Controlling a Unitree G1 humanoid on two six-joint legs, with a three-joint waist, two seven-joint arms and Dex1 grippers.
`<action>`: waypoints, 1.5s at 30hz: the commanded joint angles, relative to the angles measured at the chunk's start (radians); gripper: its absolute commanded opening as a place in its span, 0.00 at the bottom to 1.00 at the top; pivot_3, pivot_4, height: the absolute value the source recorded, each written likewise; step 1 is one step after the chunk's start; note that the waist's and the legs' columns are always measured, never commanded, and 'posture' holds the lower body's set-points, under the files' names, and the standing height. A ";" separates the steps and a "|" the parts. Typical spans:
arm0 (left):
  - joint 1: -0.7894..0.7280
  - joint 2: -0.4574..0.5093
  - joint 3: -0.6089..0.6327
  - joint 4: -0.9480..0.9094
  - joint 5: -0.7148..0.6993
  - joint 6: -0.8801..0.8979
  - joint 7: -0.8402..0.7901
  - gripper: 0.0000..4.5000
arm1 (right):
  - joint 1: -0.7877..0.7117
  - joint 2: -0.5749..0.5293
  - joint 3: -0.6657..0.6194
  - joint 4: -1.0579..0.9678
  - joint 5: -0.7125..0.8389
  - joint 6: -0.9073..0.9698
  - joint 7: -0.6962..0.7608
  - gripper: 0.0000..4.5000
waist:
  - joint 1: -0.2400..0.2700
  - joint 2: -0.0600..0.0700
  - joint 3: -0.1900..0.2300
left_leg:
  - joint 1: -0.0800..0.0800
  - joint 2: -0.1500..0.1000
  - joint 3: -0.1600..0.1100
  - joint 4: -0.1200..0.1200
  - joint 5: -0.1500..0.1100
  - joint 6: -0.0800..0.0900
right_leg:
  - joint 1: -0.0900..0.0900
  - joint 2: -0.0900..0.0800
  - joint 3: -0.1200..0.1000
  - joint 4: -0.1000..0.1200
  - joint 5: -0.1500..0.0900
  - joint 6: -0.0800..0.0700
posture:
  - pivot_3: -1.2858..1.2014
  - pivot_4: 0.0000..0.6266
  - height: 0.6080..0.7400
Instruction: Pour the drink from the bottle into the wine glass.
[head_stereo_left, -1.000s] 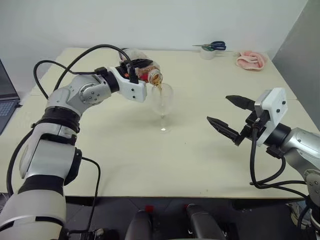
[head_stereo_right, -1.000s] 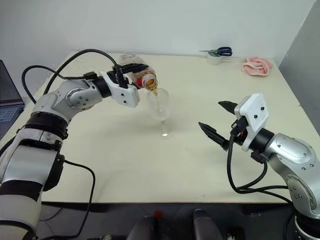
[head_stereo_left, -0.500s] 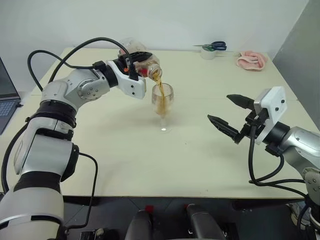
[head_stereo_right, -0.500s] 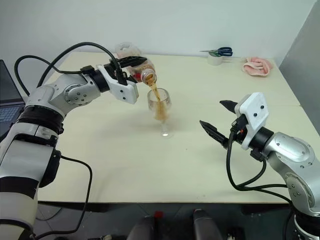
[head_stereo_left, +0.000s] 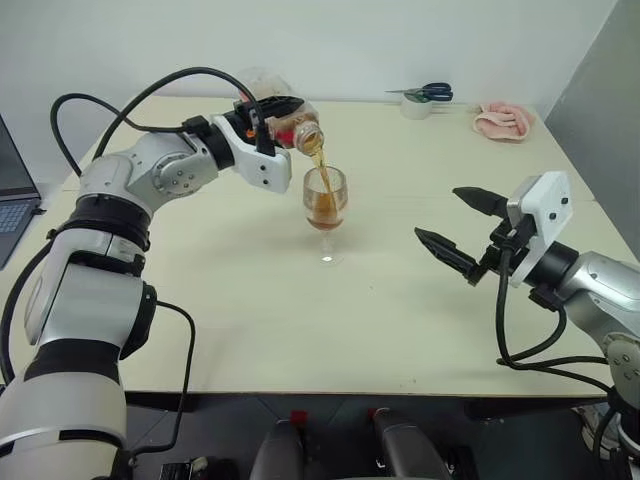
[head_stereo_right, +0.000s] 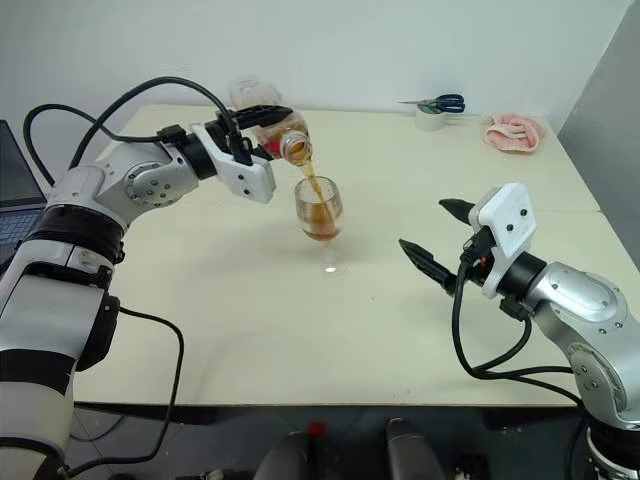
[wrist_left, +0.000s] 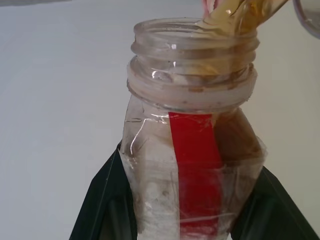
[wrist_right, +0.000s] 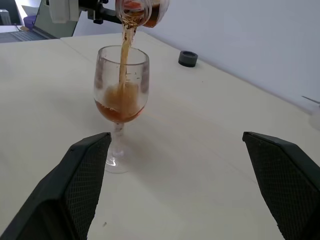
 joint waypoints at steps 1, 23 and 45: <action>-0.046 0.024 -0.001 -0.008 0.002 -0.009 0.028 0.39 | -0.007 -0.007 -0.016 -0.047 0.032 -0.011 0.012 1.00 | 0.000 0.000 0.000 | 0.000 0.000 0.000 0.000 0.000 0.000 | 0.000 0.000 0.000 0.000 0.000 -0.001 | 0.52 0.24 1.00; -0.004 -0.041 0.112 0.056 -0.295 0.021 -0.204 0.39 | -0.034 -0.003 0.018 -0.015 0.037 -0.028 0.030 1.00 | 0.001 0.000 0.000 | 0.000 0.000 0.000 0.003 0.000 0.000 | 0.000 0.000 0.000 0.002 0.002 -0.003 | 0.52 0.24 1.00; 0.729 -0.202 0.745 -0.903 -1.132 1.280 -0.248 0.38 | -0.589 0.093 0.300 0.312 0.051 0.036 0.268 1.00 | -0.017 0.001 -0.001 | -0.001 0.001 -0.008 0.012 -0.001 0.001 | 0.000 0.000 -0.007 0.014 0.002 -0.006 | 0.52 0.24 1.00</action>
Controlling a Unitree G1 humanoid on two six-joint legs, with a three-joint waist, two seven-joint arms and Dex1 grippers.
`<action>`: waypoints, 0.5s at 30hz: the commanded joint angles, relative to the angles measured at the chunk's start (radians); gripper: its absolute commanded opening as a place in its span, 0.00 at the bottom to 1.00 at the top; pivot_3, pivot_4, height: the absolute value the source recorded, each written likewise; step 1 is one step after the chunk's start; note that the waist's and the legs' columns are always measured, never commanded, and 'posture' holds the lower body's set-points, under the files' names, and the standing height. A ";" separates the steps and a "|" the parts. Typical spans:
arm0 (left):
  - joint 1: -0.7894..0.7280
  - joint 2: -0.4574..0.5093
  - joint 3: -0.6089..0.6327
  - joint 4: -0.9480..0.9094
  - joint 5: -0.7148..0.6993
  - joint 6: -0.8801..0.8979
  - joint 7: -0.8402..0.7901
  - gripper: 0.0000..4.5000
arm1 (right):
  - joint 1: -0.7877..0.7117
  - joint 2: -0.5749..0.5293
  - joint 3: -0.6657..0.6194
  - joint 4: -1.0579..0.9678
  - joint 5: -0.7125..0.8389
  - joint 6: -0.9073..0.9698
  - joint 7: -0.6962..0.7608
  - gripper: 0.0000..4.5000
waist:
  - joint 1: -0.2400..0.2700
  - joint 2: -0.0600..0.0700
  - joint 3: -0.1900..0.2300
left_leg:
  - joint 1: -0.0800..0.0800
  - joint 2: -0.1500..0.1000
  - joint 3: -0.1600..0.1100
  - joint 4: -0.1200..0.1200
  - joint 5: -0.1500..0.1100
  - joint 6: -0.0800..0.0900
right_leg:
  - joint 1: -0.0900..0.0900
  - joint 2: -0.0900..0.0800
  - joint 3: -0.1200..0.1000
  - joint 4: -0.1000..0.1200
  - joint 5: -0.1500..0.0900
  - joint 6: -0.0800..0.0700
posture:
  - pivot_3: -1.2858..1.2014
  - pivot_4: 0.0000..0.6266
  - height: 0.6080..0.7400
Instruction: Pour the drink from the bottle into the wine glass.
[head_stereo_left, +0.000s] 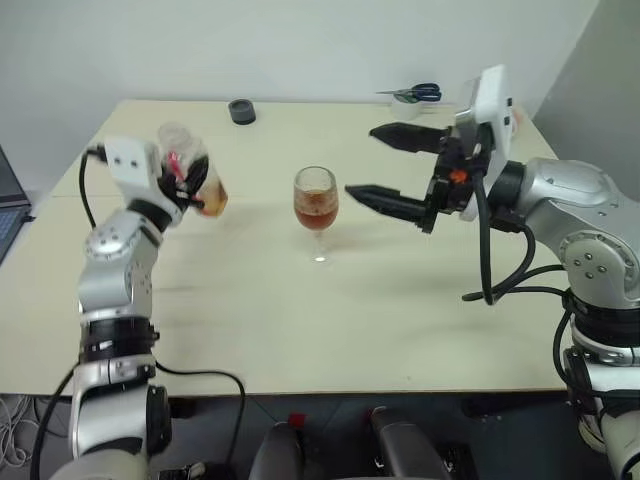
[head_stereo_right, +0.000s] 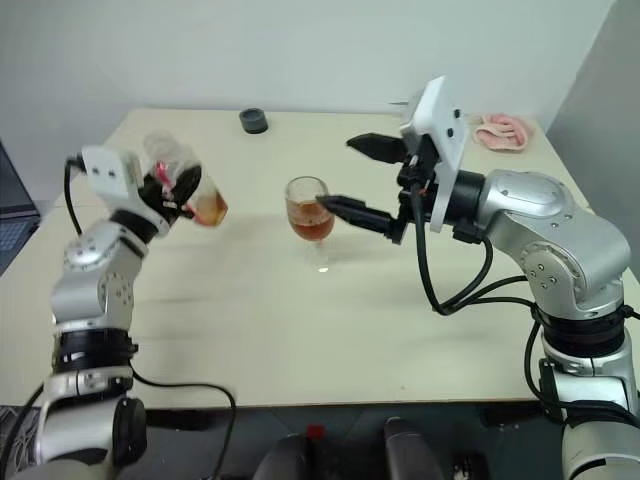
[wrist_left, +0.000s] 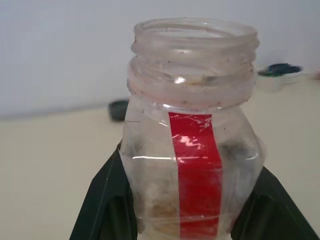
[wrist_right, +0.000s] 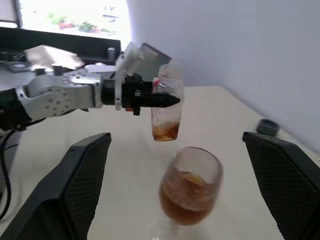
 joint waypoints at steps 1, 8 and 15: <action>0.027 -0.012 0.062 -0.125 -0.025 0.028 0.070 0.38 | -0.043 0.019 0.062 0.018 -0.034 -0.002 0.036 1.00 | 0.012 0.000 0.000 | 0.000 0.000 0.000 0.001 0.000 0.000 | 0.000 0.000 -0.001 0.000 0.000 0.000 | 0.52 0.24 1.00; 0.079 -0.043 0.082 -0.110 -0.017 -0.011 0.097 0.38 | -0.073 0.062 0.103 0.045 -0.056 -0.001 0.068 1.00 | 0.031 0.000 0.000 | 0.000 -0.002 0.001 0.001 0.000 -0.001 | 0.000 -0.003 0.000 -0.001 0.000 0.000 | 0.52 0.24 1.00; 0.113 -0.061 0.103 -0.077 -0.027 -0.040 0.095 0.81 | -0.071 0.072 0.121 0.053 -0.086 -0.003 0.094 1.00 | 0.029 0.000 0.000 | 0.000 -0.002 0.001 0.001 0.000 -0.001 | 0.000 -0.003 0.000 -0.001 0.000 0.000 | 0.52 0.24 1.00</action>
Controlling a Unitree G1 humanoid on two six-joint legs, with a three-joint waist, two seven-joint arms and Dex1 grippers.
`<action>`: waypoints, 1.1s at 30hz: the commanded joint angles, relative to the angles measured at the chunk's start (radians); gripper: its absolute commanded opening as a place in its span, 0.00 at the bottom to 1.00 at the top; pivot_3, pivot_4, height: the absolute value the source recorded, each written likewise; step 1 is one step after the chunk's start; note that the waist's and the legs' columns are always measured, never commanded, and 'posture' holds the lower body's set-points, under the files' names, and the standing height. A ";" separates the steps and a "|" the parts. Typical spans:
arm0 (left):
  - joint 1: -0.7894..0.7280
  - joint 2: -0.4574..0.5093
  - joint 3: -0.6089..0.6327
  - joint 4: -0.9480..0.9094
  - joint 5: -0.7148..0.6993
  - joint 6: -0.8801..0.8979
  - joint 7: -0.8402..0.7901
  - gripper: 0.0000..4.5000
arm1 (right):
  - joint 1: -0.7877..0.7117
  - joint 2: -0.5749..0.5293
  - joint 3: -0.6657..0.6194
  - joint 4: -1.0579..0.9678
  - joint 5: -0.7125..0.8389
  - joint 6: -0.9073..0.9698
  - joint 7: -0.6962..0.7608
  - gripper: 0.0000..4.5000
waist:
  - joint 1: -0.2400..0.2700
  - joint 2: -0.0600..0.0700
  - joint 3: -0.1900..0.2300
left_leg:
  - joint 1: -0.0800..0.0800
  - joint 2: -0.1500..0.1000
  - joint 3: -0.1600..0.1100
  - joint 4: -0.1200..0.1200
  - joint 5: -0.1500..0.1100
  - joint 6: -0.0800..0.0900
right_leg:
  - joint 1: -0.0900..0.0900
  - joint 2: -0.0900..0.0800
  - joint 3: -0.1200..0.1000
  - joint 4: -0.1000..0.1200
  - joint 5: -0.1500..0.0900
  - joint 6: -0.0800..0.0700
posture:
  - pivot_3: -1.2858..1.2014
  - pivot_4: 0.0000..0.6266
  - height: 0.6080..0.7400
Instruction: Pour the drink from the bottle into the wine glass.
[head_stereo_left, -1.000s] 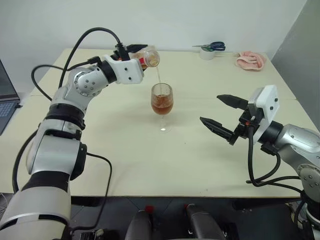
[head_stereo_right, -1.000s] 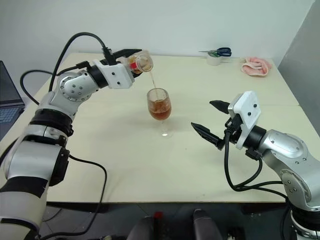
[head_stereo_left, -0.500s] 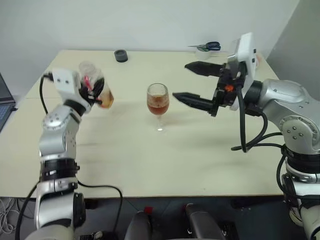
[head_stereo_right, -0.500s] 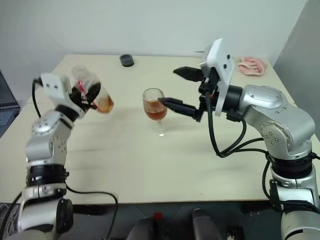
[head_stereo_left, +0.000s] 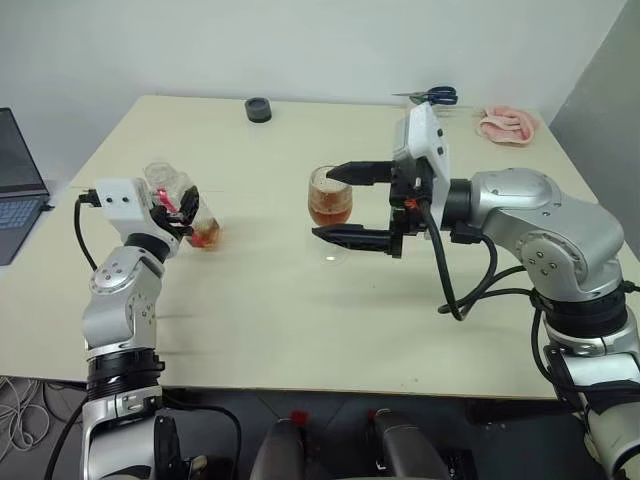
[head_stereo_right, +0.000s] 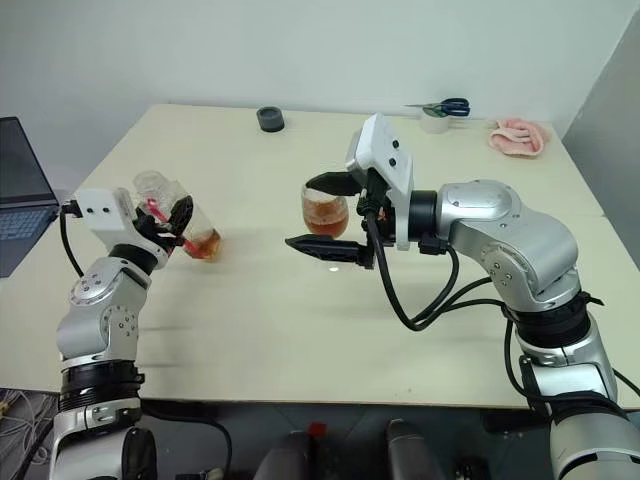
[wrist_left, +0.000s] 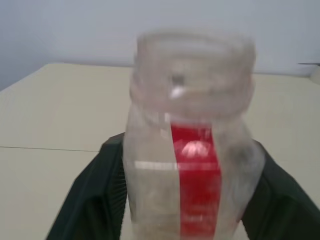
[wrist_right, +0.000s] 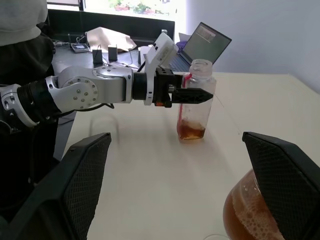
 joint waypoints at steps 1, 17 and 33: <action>0.021 0.007 0.035 -0.008 -0.008 -0.029 0.001 0.87 | -0.030 0.007 -0.006 -0.010 -0.017 -0.014 0.014 1.00 | -0.001 0.000 0.000 | 0.000 0.000 0.000 0.000 0.000 0.000 | 0.000 0.000 0.000 0.000 0.000 0.000 | 0.52 0.24 1.00; 0.293 0.177 0.159 -0.372 -0.171 0.165 -0.167 0.99 | -0.020 -0.017 -0.027 0.024 -0.051 -0.016 0.072 1.00 | -0.010 0.000 0.000 | 0.001 0.001 0.001 -0.002 0.000 -0.001 | 0.000 0.001 0.001 -0.001 -0.001 0.000 | 0.52 0.24 1.00; 0.063 0.561 0.164 -0.423 -0.625 0.484 -0.646 0.99 | 0.041 -0.289 -0.269 0.234 0.049 -0.057 0.355 1.00 | -0.018 0.001 0.002 | 0.001 0.002 0.005 -0.006 -0.001 -0.001 | 0.001 0.001 0.003 -0.014 -0.003 0.005 | 0.52 0.24 1.00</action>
